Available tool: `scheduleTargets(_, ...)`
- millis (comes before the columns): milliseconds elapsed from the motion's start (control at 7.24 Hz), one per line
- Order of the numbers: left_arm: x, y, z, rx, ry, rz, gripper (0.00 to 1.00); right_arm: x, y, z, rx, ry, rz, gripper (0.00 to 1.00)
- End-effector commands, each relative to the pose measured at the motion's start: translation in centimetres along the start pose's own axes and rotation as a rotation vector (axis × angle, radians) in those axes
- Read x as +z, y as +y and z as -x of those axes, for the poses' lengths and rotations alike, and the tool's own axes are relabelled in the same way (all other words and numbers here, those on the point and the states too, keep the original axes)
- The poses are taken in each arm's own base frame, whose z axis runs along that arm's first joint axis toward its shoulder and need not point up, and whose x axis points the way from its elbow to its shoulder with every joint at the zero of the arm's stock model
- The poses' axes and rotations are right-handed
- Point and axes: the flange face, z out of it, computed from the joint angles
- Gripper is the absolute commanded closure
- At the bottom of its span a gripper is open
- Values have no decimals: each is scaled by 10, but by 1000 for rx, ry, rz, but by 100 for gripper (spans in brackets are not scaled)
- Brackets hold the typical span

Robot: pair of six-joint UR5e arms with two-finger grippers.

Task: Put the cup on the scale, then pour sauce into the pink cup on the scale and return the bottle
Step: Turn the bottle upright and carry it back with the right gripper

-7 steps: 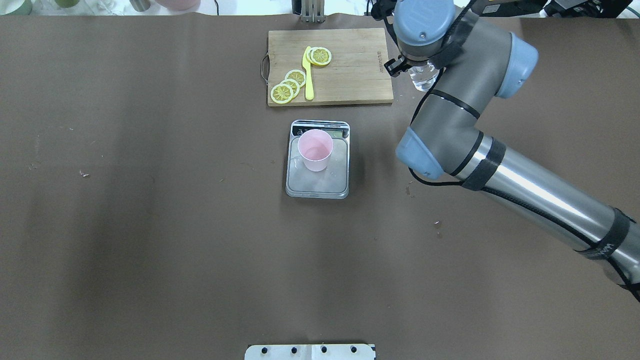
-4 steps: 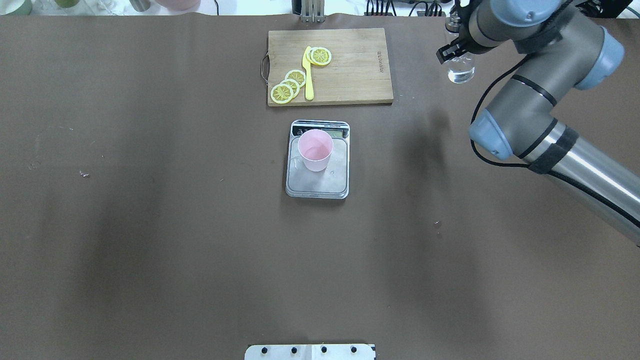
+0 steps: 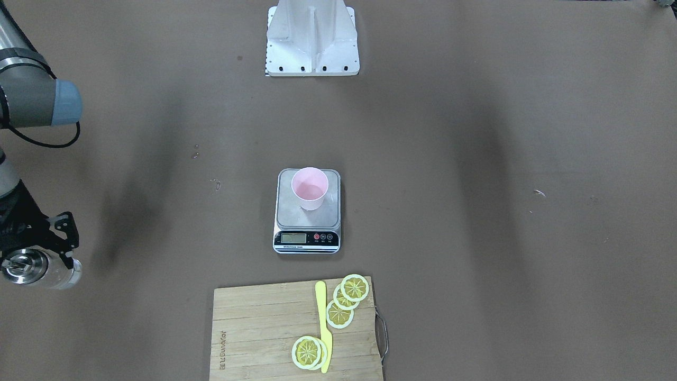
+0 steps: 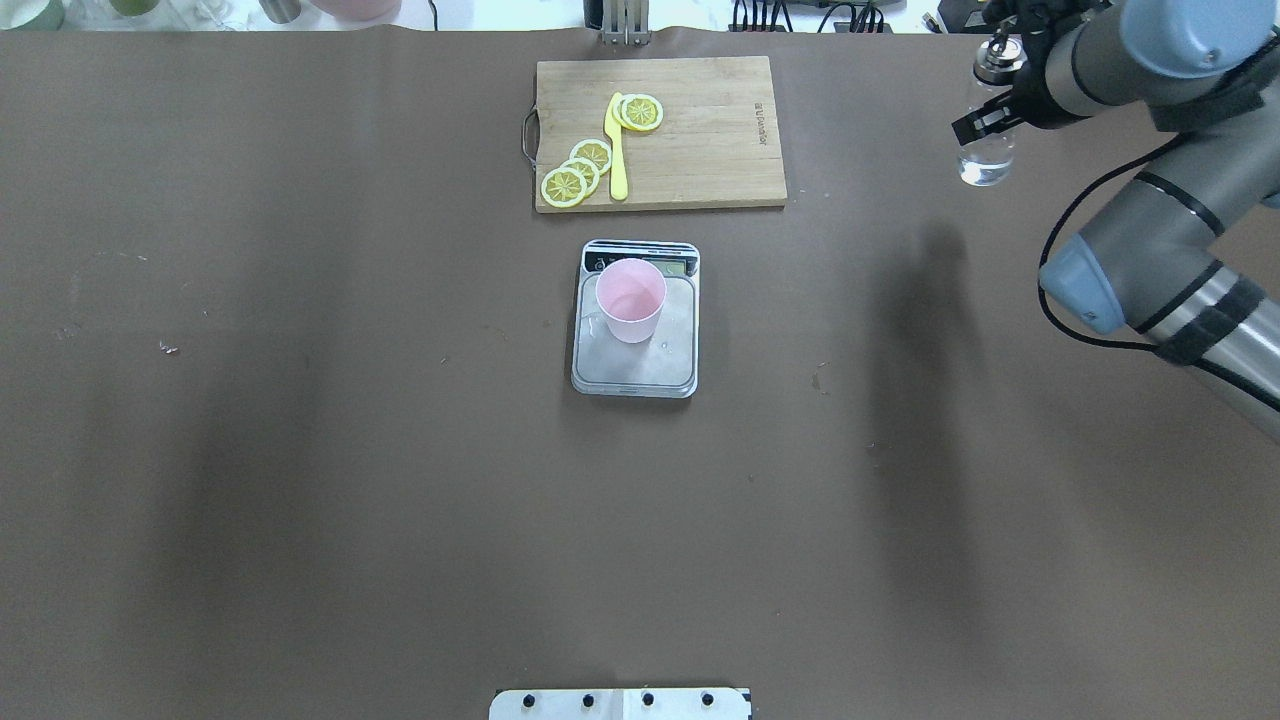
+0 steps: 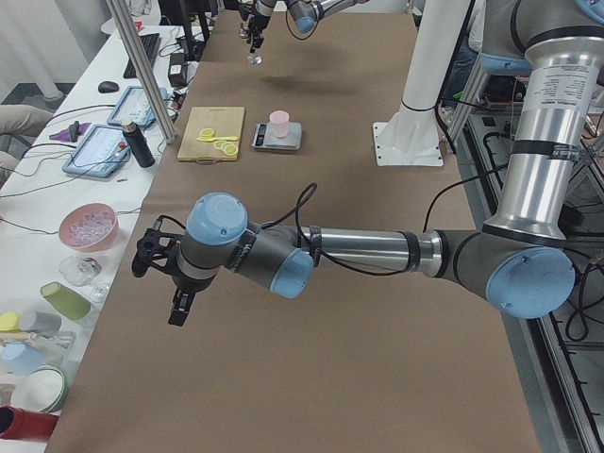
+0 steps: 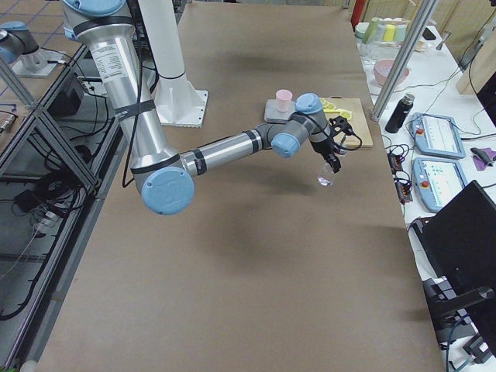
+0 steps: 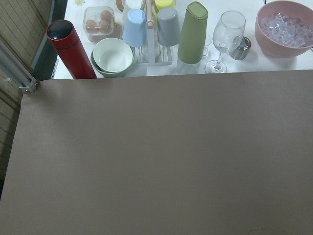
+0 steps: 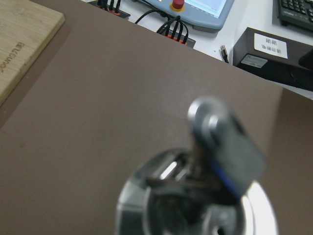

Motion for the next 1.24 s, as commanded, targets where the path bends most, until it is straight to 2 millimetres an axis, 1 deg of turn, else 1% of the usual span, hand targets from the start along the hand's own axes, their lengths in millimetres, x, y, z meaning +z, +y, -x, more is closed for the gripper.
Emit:
scheduleTargets(0,-4,-3,-4,8,-1,-11,2,-12,55,-48,59,-16,61,100)
scheduleTargets(138,-4,-3,-5,9,1,-12,2,-16,77,-54,67,-15,75,100)
scheduleTargets(276,-5,-3,-6,11,2,-14,2,-17,104,-63,76,-25,74,100)
scheduleTargets(414,-6,-3,-6,12,2,-15,2,-14,126,-71,70,-60,48,100)
scheduleTargets(552,-6,-3,-7,12,1,-18,2,-11,134,-75,104,-68,40,100)
scheduleTargets(690,-7,-4,-7,13,2,-19,2,-4,150,-81,132,-92,5,100)
scheduleTargets(828,-7,-4,-7,13,2,-19,2,7,162,-82,134,-133,-25,100)
scheduleTargets(966,-7,-3,-7,12,2,-18,2,16,164,-77,132,-132,-20,100)
scheduleTargets(1104,-9,-2,-9,15,3,-21,2,19,164,-77,131,-127,-21,100)
